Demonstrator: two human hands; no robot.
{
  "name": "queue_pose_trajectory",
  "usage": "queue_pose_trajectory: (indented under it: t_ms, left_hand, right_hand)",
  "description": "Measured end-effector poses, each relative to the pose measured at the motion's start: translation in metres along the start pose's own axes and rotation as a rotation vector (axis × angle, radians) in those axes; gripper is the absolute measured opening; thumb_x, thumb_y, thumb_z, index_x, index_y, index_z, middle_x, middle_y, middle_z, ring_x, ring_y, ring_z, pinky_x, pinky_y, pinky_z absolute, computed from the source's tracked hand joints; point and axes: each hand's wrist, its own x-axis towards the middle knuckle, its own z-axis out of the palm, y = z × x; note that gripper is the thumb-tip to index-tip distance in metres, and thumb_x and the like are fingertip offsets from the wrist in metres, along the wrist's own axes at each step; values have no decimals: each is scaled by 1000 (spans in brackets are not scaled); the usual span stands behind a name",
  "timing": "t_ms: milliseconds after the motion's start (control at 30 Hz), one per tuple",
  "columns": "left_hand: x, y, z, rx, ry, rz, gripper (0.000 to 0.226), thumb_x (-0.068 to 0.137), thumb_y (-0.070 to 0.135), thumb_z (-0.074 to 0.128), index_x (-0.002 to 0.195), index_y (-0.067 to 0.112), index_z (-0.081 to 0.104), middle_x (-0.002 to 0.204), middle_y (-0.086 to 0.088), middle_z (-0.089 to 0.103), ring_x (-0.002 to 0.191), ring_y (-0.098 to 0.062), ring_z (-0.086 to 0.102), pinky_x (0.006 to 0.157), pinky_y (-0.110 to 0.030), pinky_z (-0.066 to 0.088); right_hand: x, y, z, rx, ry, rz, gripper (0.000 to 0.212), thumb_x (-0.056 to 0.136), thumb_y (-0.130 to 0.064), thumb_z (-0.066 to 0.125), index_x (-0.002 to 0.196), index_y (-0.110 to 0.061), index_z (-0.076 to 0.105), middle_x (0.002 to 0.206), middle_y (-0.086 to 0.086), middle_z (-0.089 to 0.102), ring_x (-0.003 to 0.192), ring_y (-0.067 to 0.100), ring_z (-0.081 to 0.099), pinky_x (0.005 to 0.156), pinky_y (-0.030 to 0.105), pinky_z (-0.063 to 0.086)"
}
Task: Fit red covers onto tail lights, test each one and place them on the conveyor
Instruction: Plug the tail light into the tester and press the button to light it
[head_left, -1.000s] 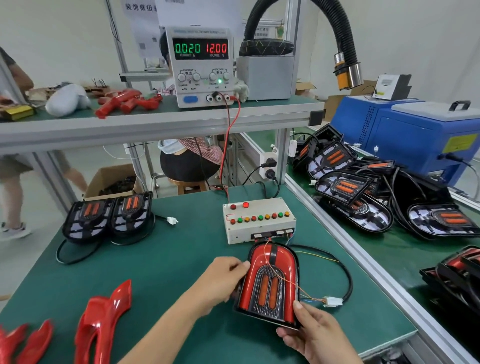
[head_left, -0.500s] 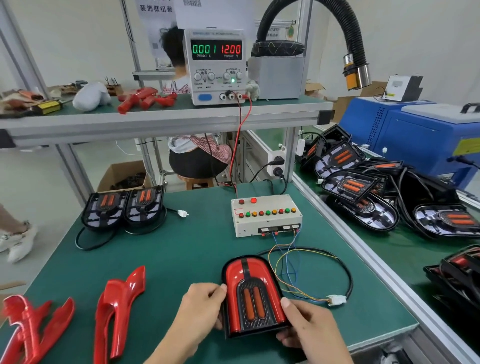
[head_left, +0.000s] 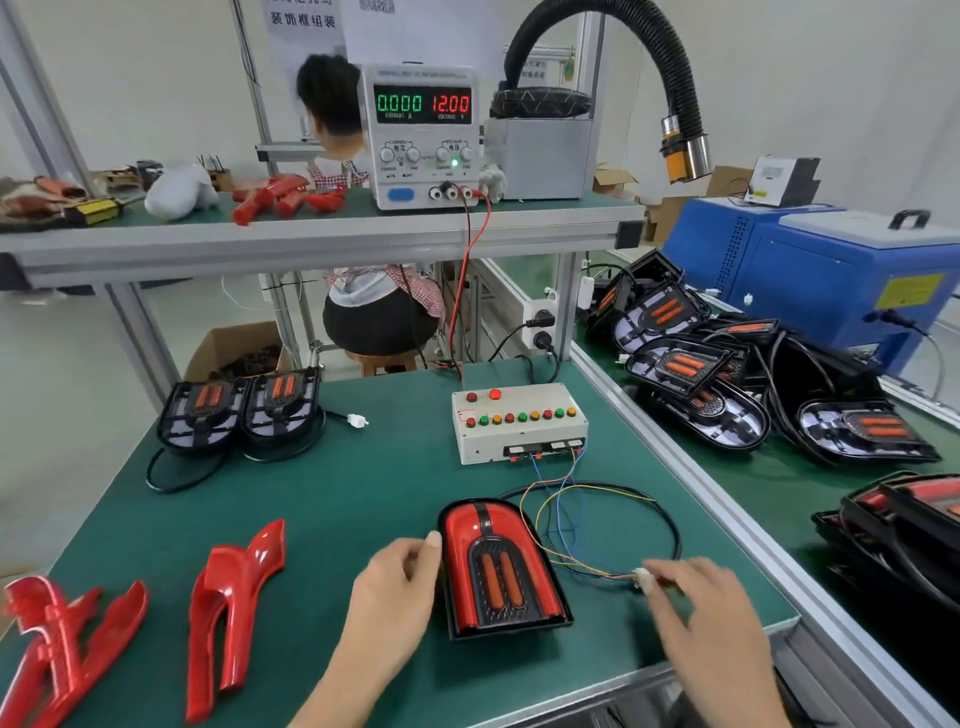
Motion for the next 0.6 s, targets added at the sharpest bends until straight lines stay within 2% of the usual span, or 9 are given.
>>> queue_pose_trajectory:
  t_ms: [100, 167, 300, 400, 500, 600]
  left_hand:
    - [-8, 18, -1, -3, 125, 178, 11, 99, 42, 58, 91, 35, 61, 91, 11, 62, 87, 2, 58, 73, -11, 40]
    - [-14, 32, 1, -9, 120, 303, 9, 97, 37, 62, 90, 41, 59, 94, 15, 61, 93, 6, 57, 75, -7, 41]
    - [-21, 63, 15, 71, 26, 599, 3, 97, 31, 63, 97, 33, 65, 94, 18, 61, 94, -3, 58, 85, -21, 46]
    - [-15, 84, 33, 249, -68, 796, 18, 95, 35, 57, 110, 28, 67, 105, 16, 63, 106, -11, 54, 93, -32, 40]
    - [-2, 100, 53, 425, -188, 875, 35, 99, 34, 56, 134, 31, 59, 129, 13, 59, 127, -12, 43, 103, -32, 28]
    - [17, 113, 65, 587, -232, 937, 44, 102, 38, 52, 146, 34, 48, 140, 15, 53, 134, -11, 34, 107, -37, 20]
  right_hand:
    - [14, 29, -3, -231, -69, -85, 42, 67, -15, 93, 104, -22, 76, 107, -4, 70, 97, 31, 63, 75, 42, 46]
    - [23, 35, -1, -276, -132, -106, 39, 68, -19, 93, 103, -25, 76, 107, -8, 71, 100, 28, 64, 76, 38, 39]
    - [39, 33, 0, -243, -233, -188, 15, 82, -29, 83, 90, -35, 72, 94, -22, 65, 101, 16, 61, 78, 35, 26]
    - [51, 26, -7, -98, -279, -187, 4, 95, -39, 66, 92, -38, 65, 91, -27, 62, 100, 2, 56, 83, 32, 25]
    - [62, 12, -10, 21, -274, -216, 7, 99, -40, 59, 92, -37, 61, 90, -20, 64, 95, 5, 56, 90, 33, 31]
    - [72, -5, -12, 20, -286, -253, 17, 99, -50, 47, 94, -37, 58, 92, -17, 63, 96, 7, 54, 93, 33, 31]
